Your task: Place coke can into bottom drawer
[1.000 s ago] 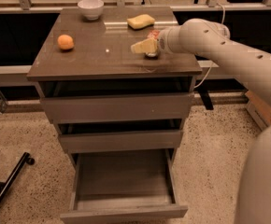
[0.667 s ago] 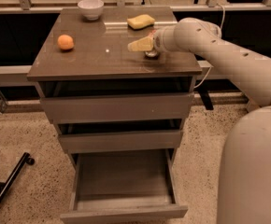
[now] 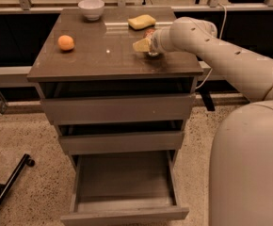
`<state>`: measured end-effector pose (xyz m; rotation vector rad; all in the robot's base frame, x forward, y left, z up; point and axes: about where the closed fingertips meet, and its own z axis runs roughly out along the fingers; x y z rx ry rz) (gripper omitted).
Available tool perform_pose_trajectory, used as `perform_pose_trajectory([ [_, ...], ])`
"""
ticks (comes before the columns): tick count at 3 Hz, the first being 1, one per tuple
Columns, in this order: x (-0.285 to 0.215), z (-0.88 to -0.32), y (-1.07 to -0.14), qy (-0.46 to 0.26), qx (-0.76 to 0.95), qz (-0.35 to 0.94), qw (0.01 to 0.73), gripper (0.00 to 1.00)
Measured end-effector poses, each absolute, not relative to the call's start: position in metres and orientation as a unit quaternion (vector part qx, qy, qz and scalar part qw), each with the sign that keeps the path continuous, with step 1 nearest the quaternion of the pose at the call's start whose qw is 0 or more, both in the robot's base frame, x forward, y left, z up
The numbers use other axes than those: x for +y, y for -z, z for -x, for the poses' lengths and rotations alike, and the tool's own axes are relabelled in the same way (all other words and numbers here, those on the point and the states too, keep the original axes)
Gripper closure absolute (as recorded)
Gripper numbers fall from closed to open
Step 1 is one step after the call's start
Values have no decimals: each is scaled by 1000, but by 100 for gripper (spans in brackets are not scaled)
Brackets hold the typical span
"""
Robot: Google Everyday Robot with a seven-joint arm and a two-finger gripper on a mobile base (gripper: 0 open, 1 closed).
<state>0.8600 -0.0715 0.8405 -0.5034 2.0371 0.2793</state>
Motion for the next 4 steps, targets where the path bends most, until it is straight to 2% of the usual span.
perform_pose_trajectory([
  [2, -77, -794, -866, -112, 829, 237, 495, 86],
  [3, -88, -714, -899, -100, 810, 303, 492, 100],
  [4, -81, -655, -917, -136, 790, 337, 495, 100],
])
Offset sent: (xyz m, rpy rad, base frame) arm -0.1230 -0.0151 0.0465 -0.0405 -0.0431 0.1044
